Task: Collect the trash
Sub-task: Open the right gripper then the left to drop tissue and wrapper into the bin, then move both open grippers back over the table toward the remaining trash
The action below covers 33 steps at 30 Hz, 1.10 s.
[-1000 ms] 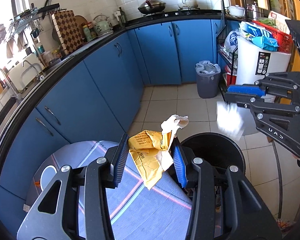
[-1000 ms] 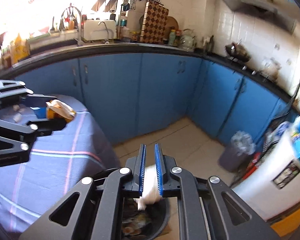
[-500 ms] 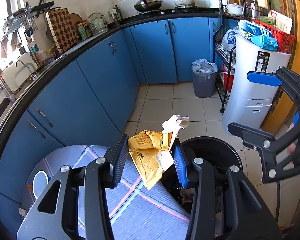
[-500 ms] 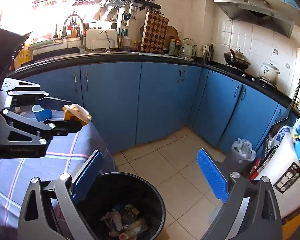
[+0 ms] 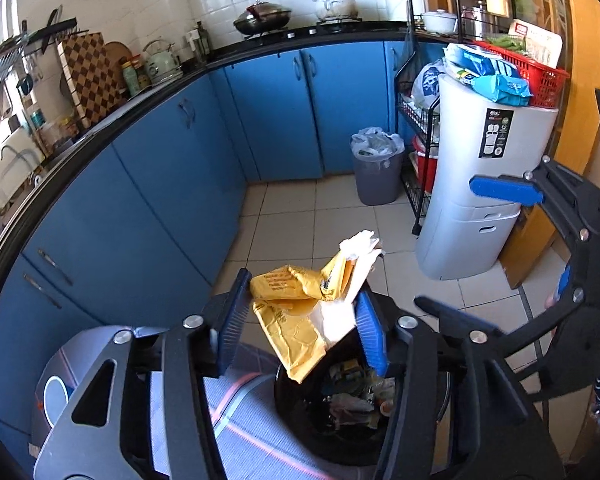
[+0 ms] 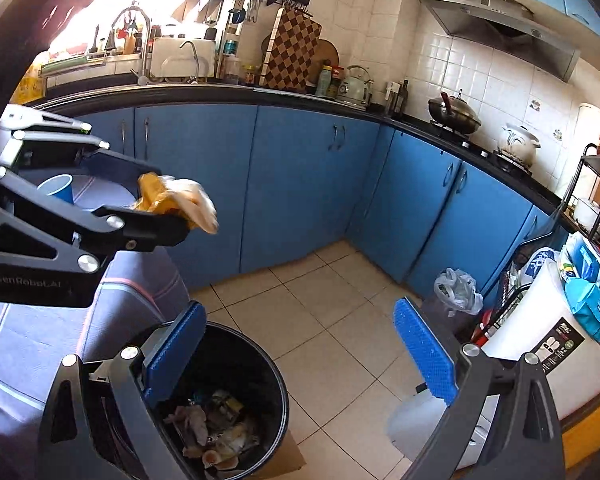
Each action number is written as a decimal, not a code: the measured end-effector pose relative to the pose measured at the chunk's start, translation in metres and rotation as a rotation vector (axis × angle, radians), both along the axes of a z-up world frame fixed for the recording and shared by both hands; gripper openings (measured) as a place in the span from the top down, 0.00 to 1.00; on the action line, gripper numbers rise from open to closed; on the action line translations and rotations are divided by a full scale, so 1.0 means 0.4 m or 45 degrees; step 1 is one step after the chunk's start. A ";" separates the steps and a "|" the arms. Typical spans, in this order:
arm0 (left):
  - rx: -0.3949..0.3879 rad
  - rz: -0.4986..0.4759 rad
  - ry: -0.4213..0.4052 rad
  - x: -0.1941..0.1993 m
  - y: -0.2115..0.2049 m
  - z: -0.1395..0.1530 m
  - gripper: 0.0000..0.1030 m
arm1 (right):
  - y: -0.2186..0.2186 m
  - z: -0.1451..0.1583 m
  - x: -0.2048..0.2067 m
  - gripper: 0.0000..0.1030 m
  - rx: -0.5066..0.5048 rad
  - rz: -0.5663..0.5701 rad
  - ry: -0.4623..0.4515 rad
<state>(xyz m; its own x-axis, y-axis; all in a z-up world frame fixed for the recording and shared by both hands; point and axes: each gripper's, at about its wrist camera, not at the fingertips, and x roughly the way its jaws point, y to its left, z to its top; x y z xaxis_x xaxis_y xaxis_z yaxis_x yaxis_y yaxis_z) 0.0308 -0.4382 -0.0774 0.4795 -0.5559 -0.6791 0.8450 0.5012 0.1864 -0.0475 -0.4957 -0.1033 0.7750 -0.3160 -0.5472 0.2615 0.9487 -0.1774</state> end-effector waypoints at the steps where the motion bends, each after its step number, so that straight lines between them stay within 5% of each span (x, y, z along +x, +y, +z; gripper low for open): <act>1: -0.003 -0.002 -0.004 0.000 -0.005 0.002 0.28 | -0.003 -0.001 -0.001 0.10 0.003 -0.001 -0.001; 3: -0.034 0.002 -0.036 -0.005 -0.008 0.012 0.07 | -0.007 -0.002 -0.003 0.10 0.005 -0.005 0.000; 4: -0.044 0.003 -0.050 -0.005 -0.004 0.016 0.05 | -0.010 -0.004 -0.003 0.10 0.005 -0.008 0.004; 16: -0.070 0.106 -0.039 0.045 0.091 0.018 0.04 | 0.066 0.002 0.026 0.10 -0.014 0.061 0.014; 33: -0.128 0.678 0.009 0.258 0.669 -0.015 0.04 | 0.426 0.020 0.261 0.10 -0.039 0.431 0.045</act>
